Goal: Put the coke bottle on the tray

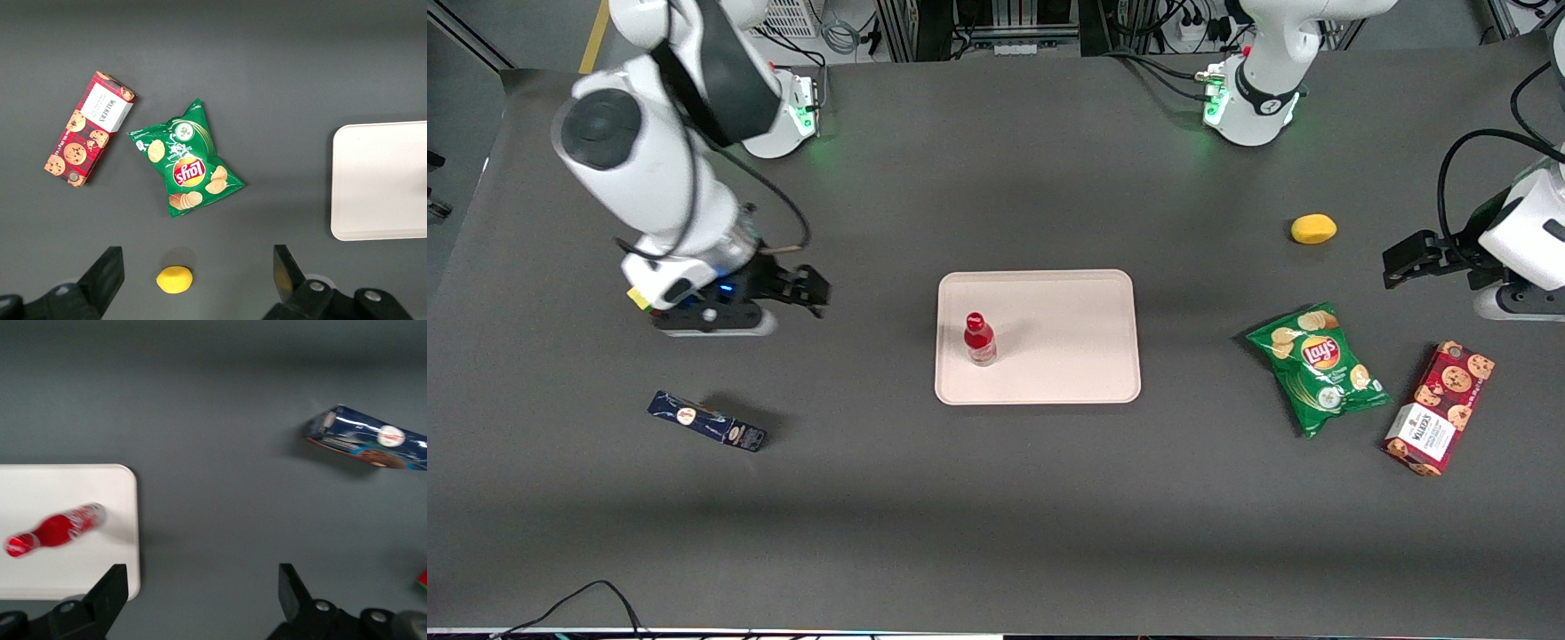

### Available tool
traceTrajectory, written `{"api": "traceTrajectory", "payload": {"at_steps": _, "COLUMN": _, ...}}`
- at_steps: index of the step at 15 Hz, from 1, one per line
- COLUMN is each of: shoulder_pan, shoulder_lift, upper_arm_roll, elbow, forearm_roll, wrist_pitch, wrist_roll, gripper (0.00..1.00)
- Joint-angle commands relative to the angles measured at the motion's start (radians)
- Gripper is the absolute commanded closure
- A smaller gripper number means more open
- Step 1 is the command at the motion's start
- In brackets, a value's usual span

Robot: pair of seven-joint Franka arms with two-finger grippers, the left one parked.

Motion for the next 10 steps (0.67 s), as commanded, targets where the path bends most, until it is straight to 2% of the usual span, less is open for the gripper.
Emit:
{"api": "traceTrajectory", "payload": {"at_steps": 1, "shoulder_pan": -0.005, "shoulder_lift": -0.225, "upper_arm_roll": -0.127, "elbow": -0.254, "forearm_roll": 0.046, "wrist_pitch": 0.043, "wrist_roll": -0.176, "gripper": 0.0}}
{"api": "traceTrajectory", "payload": {"at_steps": 5, "shoulder_pan": -0.006, "shoulder_lift": -0.373, "upper_arm_roll": -0.225, "elbow": -0.385, "forearm_roll": 0.044, "wrist_pitch": 0.017, "wrist_roll": -0.182, "gripper": 0.0}}
{"api": "traceTrajectory", "payload": {"at_steps": 7, "shoulder_pan": -0.006, "shoulder_lift": -0.382, "upper_arm_roll": -0.287, "elbow": -0.356, "forearm_roll": 0.038, "wrist_pitch": -0.048, "wrist_roll": -0.238, "gripper": 0.0}}
{"api": "traceTrajectory", "payload": {"at_steps": 10, "shoulder_pan": -0.006, "shoulder_lift": -0.377, "upper_arm_roll": -0.342, "elbow": -0.309, "forearm_roll": 0.027, "wrist_pitch": -0.063, "wrist_roll": -0.311, "gripper": 0.0}}
